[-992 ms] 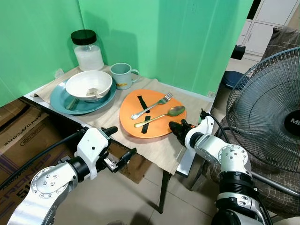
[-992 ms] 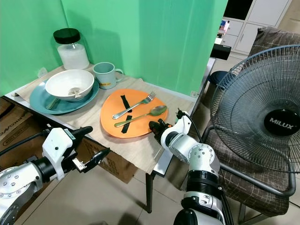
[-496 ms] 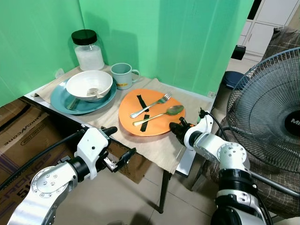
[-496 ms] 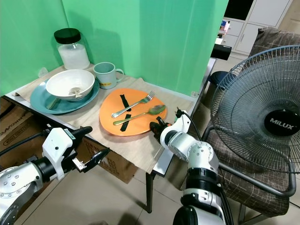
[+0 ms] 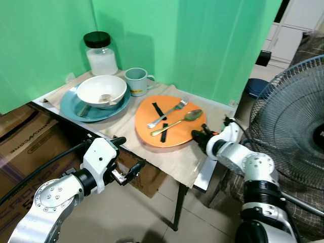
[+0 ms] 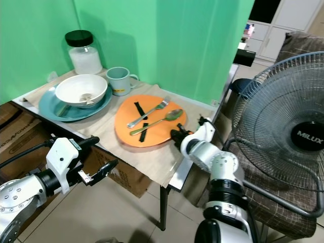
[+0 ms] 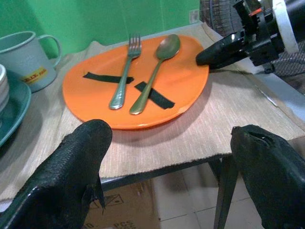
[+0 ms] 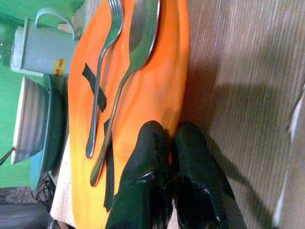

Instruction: Setting the table

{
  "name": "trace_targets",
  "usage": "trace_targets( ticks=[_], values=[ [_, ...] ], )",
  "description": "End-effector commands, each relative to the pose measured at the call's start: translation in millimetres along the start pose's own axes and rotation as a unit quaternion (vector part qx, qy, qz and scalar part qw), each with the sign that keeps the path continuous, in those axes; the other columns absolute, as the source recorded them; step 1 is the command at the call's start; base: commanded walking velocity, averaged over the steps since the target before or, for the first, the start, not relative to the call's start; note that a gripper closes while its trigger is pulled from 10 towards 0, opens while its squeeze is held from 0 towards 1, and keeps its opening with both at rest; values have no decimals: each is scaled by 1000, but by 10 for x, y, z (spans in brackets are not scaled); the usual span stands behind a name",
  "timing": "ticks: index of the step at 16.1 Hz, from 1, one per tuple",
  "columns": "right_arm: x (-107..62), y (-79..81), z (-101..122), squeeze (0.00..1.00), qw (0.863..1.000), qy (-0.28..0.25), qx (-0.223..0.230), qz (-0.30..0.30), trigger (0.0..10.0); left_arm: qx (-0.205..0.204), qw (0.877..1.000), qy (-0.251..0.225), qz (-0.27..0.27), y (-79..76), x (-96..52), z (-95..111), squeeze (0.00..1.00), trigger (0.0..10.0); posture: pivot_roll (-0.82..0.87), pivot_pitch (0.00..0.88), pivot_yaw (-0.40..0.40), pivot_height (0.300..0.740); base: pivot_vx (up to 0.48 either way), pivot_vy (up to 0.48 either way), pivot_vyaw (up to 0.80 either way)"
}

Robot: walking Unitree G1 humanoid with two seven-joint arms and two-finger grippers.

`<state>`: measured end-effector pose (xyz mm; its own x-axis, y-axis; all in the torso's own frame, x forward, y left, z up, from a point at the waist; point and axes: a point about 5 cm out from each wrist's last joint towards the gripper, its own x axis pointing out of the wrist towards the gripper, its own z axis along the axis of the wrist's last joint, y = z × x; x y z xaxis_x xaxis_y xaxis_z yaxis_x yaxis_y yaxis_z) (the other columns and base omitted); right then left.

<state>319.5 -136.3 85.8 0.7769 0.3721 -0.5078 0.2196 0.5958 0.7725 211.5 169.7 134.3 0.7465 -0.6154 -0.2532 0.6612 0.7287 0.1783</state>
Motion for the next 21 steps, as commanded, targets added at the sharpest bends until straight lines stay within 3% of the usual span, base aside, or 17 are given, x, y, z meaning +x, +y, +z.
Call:
trace_targets(
  ticks=[1, 5, 12, 15, 17, 21],
  values=[
    [-29, -218, -24, 0, 999, 10, -1, -48, 0, 11, 1000, -3, -4, 5, 11, 24, 0, 10000, 97, 0, 15, 740, 0, 0, 0],
    [-117, -318, 168, 0, 998, -12, -2, -60, 0, 11, 1000, -2, -6, 6, 12, 25, 0, 10000, 96, 0, 18, 740, 0, 0, 0],
    [-354, -486, 493, 0, 994, -25, -73, -77, 0, 9, 1000, -2, -6, -4, 12, 24, 0, 10000, 95, 0, 16, 740, 0, 0, 0],
    [-392, -352, 602, 0, 994, -45, -87, -43, 0, 9, 1000, -3, -5, -4, 15, 25, 0, 10000, 95, 0, 17, 740, 0, 0, 0],
    [-433, -171, 699, 0, 988, -63, -138, -11, 0, 10, 1000, -3, -6, -4, 16, 27, 0, 10000, 96, 0, 19, 740, 0, 0, 0],
    [-481, -28, 837, 0, 983, -70, -172, -14, 0, 11, 1000, -3, -7, 6, 21, 31, 0, 10000, 95, 0, 17, 740, 0, 0, 0]
  ],
)
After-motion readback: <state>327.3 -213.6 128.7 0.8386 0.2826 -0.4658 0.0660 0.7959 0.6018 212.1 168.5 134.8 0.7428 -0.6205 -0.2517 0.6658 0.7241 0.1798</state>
